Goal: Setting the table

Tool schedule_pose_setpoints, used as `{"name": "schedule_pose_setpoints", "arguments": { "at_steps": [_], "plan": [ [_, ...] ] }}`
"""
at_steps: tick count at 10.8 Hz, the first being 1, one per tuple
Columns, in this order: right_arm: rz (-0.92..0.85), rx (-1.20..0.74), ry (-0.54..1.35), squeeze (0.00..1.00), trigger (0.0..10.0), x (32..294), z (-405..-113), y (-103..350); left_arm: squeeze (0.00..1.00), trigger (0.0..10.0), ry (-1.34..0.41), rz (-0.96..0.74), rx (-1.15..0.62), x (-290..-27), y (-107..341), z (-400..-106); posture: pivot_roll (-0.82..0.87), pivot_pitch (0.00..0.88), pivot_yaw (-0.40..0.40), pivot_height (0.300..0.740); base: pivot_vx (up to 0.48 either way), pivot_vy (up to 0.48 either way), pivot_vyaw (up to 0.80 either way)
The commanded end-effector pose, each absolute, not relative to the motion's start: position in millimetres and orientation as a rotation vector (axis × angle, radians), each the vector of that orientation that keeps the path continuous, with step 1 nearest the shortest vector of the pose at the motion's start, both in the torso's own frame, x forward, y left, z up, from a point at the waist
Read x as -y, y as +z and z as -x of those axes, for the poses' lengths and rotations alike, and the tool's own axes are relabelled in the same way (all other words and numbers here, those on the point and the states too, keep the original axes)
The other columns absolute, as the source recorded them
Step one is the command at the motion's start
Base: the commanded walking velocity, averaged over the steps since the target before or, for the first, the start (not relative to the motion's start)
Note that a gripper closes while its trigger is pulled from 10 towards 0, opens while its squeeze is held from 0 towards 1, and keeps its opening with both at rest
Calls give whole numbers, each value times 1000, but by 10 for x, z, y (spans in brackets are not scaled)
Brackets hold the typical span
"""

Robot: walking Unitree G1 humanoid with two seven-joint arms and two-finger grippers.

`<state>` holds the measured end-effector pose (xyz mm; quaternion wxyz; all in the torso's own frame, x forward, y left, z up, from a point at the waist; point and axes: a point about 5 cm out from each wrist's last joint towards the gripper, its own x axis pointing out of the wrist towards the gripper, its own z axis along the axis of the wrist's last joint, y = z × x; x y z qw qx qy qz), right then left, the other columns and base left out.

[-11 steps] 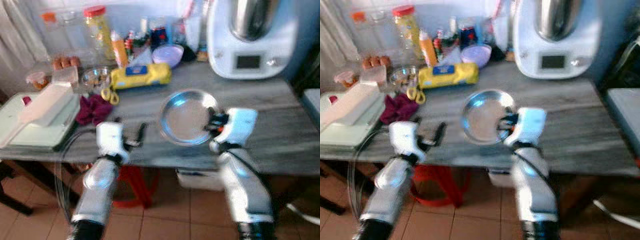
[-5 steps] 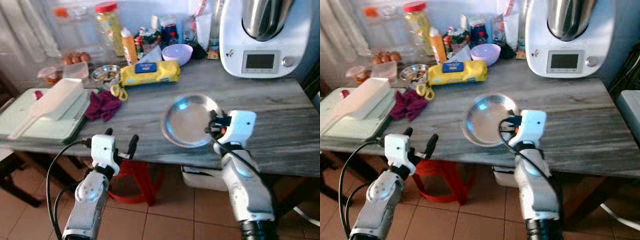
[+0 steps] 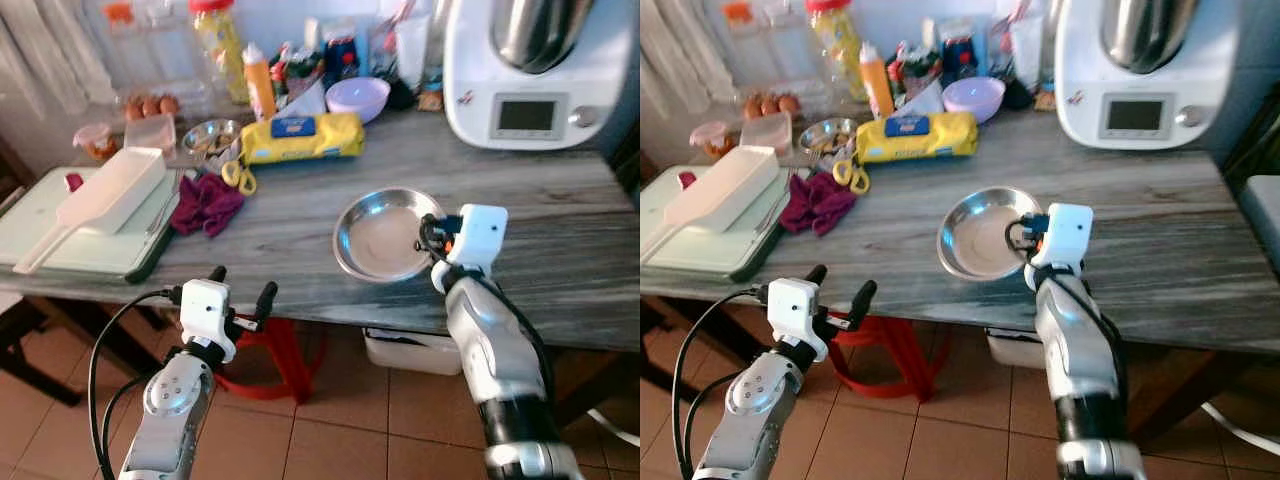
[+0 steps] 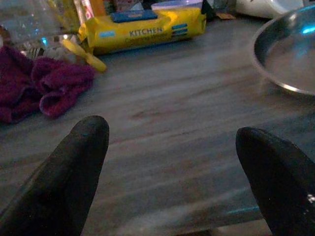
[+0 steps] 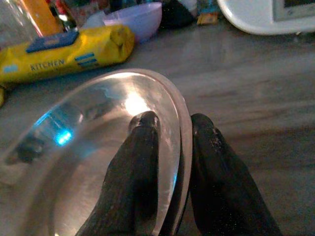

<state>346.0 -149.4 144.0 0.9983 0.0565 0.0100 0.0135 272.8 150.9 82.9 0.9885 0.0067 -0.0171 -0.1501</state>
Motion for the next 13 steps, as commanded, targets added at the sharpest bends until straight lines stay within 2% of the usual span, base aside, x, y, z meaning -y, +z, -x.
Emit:
{"name": "schedule_pose_setpoints", "arguments": {
  "at_steps": [1, 7, 11, 12, 13],
  "plan": [
    [-120, -41, 33, 0, 10000, 1429, -3514, 1452, 0, 10000, -307, -22, 50, -1538, 859, -2714, -109, 85, 119, 740, 0, 0, 0],
    [-141, -128, 100, 0, 10000, 1156, -3621, 1366, 0, 10000, -397, -29, 48, -1506, 837, -2673, -109, 89, 117, 740, 0, 0, 0],
    [-124, -115, 8, 0, 10000, 1302, -3664, 1373, 0, 10000, -504, -36, 34, -1468, 789, -2590, -109, 87, 114, 740, 0, 0, 0],
    [-132, -117, -3, 263, 10000, 1311, -3661, 1359, 0, 10000, -507, -33, 37, -1461, 791, -2593, -109, 86, 113, 740, 0, 0, 0],
    [-142, -116, 16, 1000, 10000, 1289, -3658, 1360, 0, 10000, -509, -33, 38, -1453, 791, -2597, -110, 85, 113, 740, 0, 0, 0]
  ]
}}
